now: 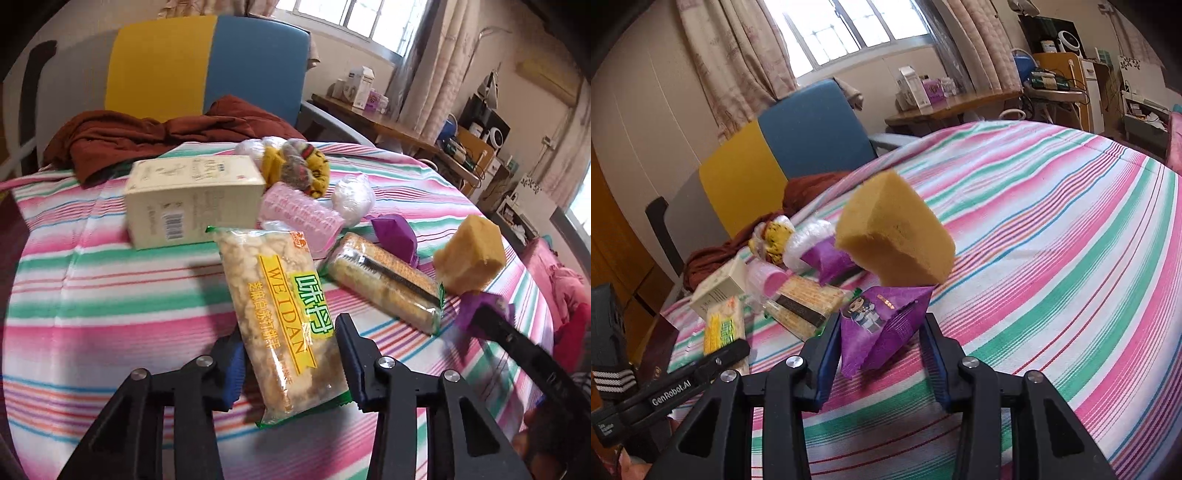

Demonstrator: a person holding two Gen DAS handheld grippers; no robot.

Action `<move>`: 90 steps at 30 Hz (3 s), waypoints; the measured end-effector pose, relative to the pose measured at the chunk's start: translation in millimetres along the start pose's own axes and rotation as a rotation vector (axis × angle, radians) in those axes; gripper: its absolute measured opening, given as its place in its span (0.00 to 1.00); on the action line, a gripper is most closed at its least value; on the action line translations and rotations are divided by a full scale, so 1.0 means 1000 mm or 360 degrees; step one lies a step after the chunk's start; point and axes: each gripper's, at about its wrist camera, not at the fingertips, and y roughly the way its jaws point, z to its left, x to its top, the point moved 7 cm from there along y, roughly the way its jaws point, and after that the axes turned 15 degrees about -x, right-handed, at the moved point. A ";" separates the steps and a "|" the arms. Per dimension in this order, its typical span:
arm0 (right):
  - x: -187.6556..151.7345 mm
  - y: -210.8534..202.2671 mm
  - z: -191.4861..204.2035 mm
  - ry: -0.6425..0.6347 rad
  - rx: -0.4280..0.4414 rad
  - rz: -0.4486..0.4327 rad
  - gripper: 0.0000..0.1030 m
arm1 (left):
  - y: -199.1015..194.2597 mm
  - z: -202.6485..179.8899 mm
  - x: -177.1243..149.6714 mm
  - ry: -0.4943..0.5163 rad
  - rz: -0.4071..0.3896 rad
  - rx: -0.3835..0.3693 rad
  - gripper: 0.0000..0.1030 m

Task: Organize objects
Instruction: 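Grasp the WEIDAN snack bag with the left gripper while the right gripper holds the sponge, then lift the snack bag with the left gripper while the right gripper carries the sponge, then carry the snack bag and sponge into the gold tray while both grippers open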

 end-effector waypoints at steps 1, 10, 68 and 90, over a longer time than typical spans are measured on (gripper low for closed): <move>0.001 -0.003 -0.001 0.0013 0.0004 -0.0020 0.41 | -0.003 0.002 -0.001 -0.0011 -0.0009 -0.0005 0.43; 0.003 -0.001 -0.005 0.0042 -0.0004 -0.0017 0.41 | -0.020 0.006 -0.011 -0.0030 -0.0043 -0.0041 0.35; -0.032 -0.082 0.109 -0.0013 0.0470 0.0030 0.41 | -0.167 0.011 -0.031 -0.0058 -0.0177 -0.0417 0.21; -0.132 -0.139 0.338 -0.0554 0.0927 0.0280 0.41 | -0.327 0.208 -0.076 -0.0495 -0.0535 0.0082 0.21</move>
